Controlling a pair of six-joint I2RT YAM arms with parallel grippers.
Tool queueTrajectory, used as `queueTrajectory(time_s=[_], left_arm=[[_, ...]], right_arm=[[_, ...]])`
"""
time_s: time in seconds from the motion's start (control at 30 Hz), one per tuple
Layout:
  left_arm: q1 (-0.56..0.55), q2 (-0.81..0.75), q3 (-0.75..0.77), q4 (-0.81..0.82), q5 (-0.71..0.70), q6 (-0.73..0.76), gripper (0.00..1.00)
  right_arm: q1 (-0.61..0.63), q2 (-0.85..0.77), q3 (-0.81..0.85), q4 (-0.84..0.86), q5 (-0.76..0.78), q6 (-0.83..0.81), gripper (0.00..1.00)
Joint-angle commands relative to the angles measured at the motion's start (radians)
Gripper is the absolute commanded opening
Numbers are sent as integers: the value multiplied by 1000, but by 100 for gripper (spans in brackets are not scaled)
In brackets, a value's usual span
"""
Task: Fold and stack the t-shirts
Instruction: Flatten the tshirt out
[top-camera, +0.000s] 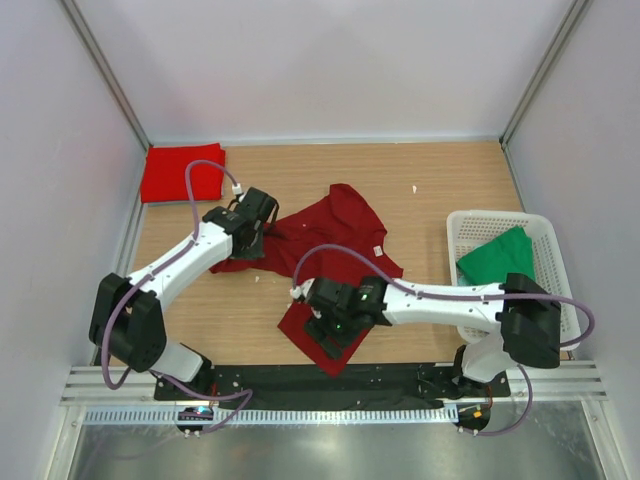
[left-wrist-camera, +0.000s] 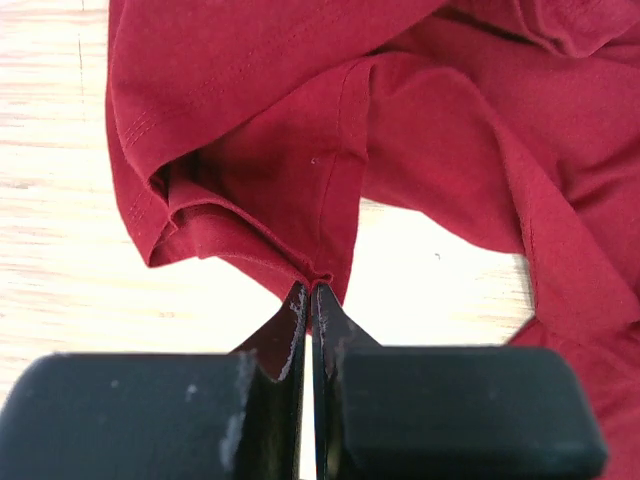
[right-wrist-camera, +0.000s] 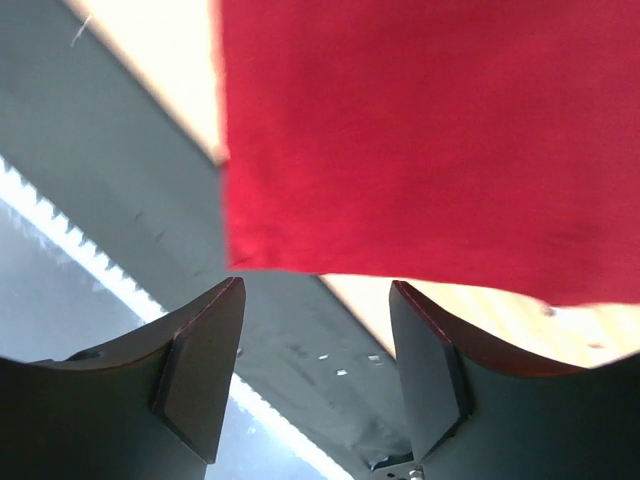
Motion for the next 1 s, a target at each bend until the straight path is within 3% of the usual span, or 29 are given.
queueTrajectory(time_s=[0.0,0.3,0.97], left_arm=[[-1,-20,8,-23,3,-28,0],[6,-48,-14,-17,9,-48,0],[7,-109,-34,-46,-2,-64,0]], right_arm=[[116,30,59,-50,48,-8,66],[274,139,94,-51,39,13,66],[286,262,100,-32,147,-7,41]])
